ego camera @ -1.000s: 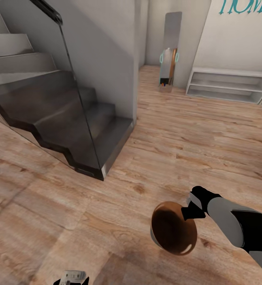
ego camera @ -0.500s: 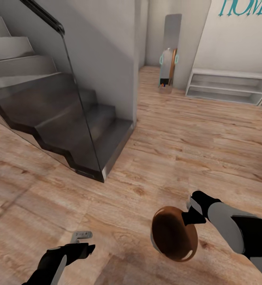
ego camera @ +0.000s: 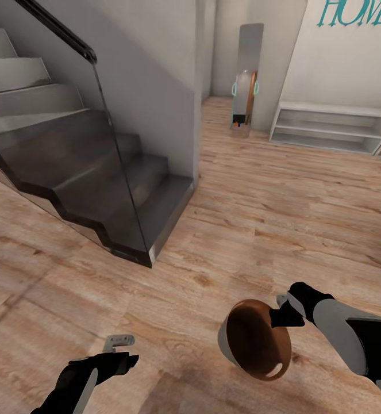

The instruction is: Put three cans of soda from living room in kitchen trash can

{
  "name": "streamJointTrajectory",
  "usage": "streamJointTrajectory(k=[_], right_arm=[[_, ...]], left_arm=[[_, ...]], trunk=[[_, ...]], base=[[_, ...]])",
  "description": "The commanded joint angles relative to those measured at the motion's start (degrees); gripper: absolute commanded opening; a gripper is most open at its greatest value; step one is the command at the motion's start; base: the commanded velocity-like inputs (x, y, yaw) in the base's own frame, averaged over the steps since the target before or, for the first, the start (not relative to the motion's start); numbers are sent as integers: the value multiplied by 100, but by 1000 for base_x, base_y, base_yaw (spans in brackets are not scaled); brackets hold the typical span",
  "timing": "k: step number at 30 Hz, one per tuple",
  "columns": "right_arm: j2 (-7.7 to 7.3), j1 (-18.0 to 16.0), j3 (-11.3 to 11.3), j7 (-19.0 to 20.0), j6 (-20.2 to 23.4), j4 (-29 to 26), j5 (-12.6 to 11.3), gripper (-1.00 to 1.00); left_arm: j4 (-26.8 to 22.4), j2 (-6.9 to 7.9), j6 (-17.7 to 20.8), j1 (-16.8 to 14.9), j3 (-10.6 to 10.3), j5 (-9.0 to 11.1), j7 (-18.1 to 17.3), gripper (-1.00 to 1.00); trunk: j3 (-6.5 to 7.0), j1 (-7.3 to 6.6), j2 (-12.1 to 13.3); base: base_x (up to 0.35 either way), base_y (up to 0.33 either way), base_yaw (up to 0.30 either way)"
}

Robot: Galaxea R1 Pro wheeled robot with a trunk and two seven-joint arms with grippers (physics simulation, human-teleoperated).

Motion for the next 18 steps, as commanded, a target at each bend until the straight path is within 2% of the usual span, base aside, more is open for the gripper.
streamJointTrajectory(k=[1, 9, 11, 13, 18], right_arm=[[6, -2, -67, -11, 4, -2, -72, -100], [67, 1, 61, -72, -264, -93, -85, -100], [108, 1, 69, -78, -276, -78, -83, -100], [222, 9, 76, -90, -287, -49, -74, -100], [319, 87, 93, -85, -280, -129, -74, -100]], left_arm=[[4, 0, -9, 1, 2, -1, 0, 100], [357, 1, -239, 6, 4, 10, 0, 100], [377, 1, -255, 6, 2, 13, 3, 100], [393, 0, -273, 6, 1, 10, 8, 100], [398, -8, -299, 6, -5, -29, 60, 100]], trunk=[[19, -23, 42], [162, -198, 362], [198, -242, 443], [234, -286, 523], [324, -396, 723]], base=[[0, 0, 0], [0, 0, 0], [0, 0, 0], [0, 0, 0], [0, 0, 0]])
